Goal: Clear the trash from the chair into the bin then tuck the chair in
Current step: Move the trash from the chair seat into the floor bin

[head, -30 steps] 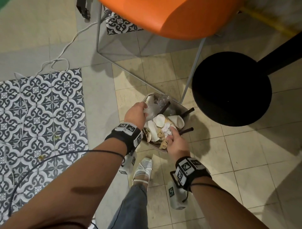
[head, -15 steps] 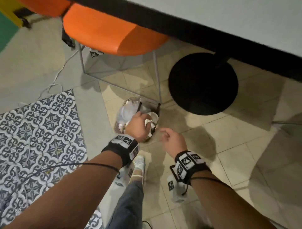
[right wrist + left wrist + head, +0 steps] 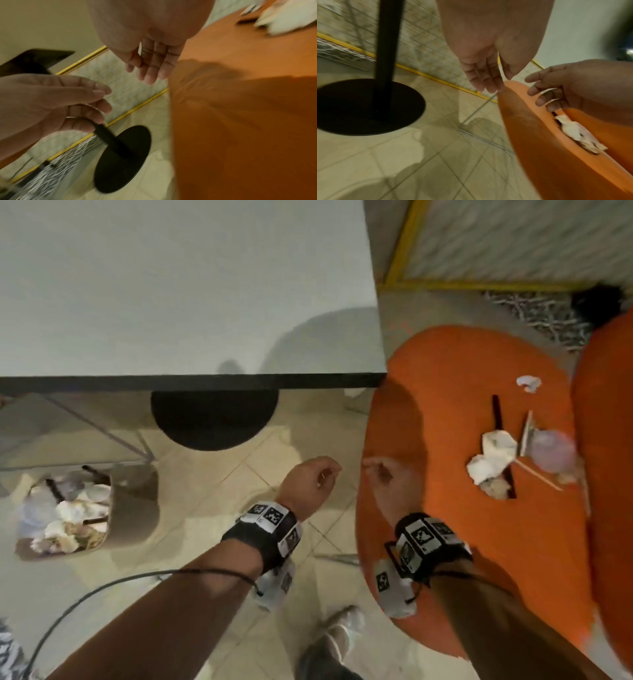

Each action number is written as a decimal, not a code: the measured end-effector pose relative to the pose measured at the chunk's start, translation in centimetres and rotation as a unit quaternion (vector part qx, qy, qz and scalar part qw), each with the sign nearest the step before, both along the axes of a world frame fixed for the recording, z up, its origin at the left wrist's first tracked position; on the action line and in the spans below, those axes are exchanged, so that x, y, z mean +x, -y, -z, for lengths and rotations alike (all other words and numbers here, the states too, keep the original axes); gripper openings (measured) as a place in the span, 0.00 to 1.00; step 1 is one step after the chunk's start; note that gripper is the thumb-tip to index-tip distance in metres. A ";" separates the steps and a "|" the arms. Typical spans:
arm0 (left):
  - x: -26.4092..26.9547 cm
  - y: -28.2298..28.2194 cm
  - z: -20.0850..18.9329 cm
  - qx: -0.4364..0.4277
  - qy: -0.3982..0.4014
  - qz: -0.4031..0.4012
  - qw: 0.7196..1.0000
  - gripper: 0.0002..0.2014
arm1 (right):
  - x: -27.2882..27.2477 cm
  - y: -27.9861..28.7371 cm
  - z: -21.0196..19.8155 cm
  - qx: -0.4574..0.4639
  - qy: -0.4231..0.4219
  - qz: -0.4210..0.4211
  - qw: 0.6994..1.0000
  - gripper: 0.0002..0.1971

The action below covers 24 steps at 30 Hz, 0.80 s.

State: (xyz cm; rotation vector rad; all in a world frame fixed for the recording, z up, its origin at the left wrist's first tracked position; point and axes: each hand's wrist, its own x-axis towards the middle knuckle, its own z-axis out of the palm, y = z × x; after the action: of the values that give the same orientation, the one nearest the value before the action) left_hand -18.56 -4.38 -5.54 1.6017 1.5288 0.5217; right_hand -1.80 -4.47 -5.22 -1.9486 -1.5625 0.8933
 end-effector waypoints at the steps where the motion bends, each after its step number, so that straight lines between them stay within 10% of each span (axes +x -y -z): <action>1: 2.8 -0.4 -0.5 -0.007 0.001 0.018 1.000 0.09 | 3.2 0.2 -0.6 -0.008 0.011 0.021 1.000 0.08; 9: 18.8 -3.6 -2.3 -0.022 -0.105 0.188 0.976 0.31 | 21.6 0.9 -1.1 -0.048 0.157 0.122 0.979 0.14; 18: 30.5 -8.6 0.9 0.085 -0.306 0.427 0.847 0.60 | 29.3 -2.0 1.5 -0.155 0.233 0.041 0.959 0.21; 24: 30.9 -10.9 3.3 0.143 -0.330 0.503 0.786 0.55 | 29.4 -4.6 3.6 -0.131 0.195 0.098 0.967 0.11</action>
State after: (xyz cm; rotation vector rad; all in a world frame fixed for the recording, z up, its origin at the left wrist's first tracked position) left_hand 12.31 6.54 -8.80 2.7055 0.7692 -0.4951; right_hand 27.60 0.10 -8.87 -2.5423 -1.4750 0.6892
